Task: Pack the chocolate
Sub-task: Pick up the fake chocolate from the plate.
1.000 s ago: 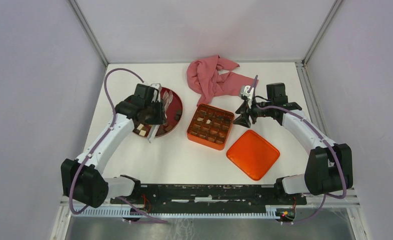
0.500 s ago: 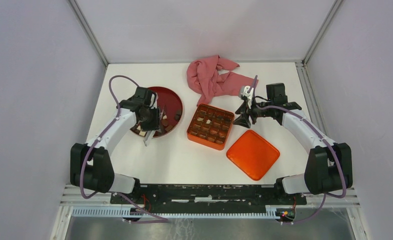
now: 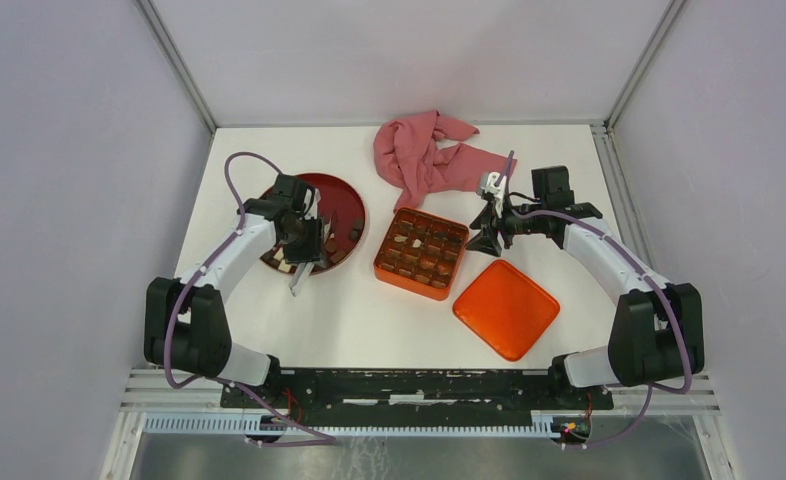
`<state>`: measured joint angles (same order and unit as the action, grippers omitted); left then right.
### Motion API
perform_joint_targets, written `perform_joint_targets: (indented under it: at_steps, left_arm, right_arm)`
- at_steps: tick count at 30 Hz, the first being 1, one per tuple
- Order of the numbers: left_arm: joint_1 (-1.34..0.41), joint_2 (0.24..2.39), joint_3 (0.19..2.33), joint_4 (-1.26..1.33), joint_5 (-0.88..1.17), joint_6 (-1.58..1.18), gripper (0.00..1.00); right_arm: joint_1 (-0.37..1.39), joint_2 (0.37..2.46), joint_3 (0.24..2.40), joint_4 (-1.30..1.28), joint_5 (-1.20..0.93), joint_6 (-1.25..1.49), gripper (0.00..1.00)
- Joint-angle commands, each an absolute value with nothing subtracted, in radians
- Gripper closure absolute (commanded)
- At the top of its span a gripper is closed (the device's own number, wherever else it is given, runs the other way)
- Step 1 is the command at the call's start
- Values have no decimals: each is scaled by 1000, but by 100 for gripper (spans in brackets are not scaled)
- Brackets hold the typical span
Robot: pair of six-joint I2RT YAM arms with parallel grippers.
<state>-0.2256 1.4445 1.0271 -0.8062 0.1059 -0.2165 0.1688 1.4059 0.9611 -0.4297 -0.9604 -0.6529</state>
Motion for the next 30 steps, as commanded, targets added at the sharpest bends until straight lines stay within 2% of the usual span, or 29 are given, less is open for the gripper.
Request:
perform_joint_targets:
  at_steps: [1,13,30]
  left_arm:
    - [-222,1424,1060,-797,90,-177,54]
    - [-231,1350,1079,-828,86,-190,54]
    - [-235,1418,1066,-826,76,-189,54]
  right_arm:
    - [166,1413,1002,-433,-989,-671,40]
    - [166,1420,1002,-436,-994,-672,40]
    - [166,1422,1003,-439,-996,-674,40]
